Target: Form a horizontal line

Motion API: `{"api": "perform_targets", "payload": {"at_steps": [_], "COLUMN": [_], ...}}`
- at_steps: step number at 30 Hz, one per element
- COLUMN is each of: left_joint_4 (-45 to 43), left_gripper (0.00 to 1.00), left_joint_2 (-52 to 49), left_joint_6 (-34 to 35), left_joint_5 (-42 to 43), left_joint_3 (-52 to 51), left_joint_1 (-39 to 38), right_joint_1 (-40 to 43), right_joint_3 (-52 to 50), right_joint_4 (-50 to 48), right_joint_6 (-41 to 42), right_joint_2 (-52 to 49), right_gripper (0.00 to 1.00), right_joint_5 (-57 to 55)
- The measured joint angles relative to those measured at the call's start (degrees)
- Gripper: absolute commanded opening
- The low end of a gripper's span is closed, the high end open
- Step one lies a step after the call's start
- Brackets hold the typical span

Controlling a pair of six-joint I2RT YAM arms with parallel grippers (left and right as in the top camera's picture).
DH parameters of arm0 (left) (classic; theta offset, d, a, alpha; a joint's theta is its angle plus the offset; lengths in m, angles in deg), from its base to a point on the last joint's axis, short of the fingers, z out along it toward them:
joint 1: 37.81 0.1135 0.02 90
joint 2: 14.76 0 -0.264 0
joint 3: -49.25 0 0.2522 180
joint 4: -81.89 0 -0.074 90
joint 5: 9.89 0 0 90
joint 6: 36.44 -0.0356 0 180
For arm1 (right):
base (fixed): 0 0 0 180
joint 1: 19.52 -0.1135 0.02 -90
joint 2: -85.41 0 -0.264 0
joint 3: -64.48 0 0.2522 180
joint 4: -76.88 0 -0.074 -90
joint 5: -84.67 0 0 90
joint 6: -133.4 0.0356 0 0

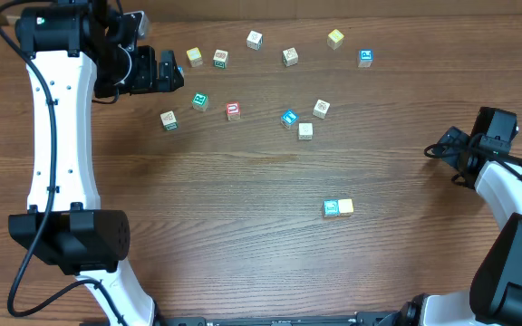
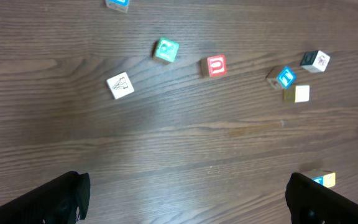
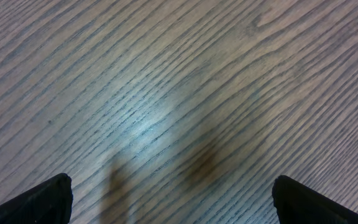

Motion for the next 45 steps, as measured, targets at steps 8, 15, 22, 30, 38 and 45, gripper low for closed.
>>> {"api": "perform_targets", "payload": {"at_steps": [8,15,22,30,38,45], "left_joint_4": [-1.73,-2.78,-2.03,-2.14,-2.03,-1.66], "left_gripper": [1.00,0.86,0.44,0.50,0.79,0.77], "left_joint_2": [-0.44,-4.37,-10.03,-14.75,-19.50,-23.08], "left_joint_6": [1.36,1.88,2.19,1.97,3.58,8.15], "left_joint_5": [-0.22,-0.44,-0.61,-0.87,-1.14,-5.64], "left_joint_3": [0.00,0.00,0.00,0.00,0.00,0.00], "left_joint_1": [-0.44,-0.44,-0.44,-0.44,-0.52,-1.16], "right_joint_1": [0.00,0.00,0.00,0.00,0.00,0.00], "right_joint_3": [0.00,0.00,0.00,0.00,0.00,0.00], "right_joint_4": [-0.02,0.00,-0.02,-0.04,-0.02,-0.02], "right_joint_6": [0.02,0.02,0.02,0.02,0.02,0.00], "right_joint_2": [0.00,0.00,0.00,0.00,0.00,0.00], "right_gripper": [1.00,1.00,1.00,1.00,1.00,1.00], "right_joint_5": [-0.02,0.00,0.00,0.00,0.00,0.00]}}
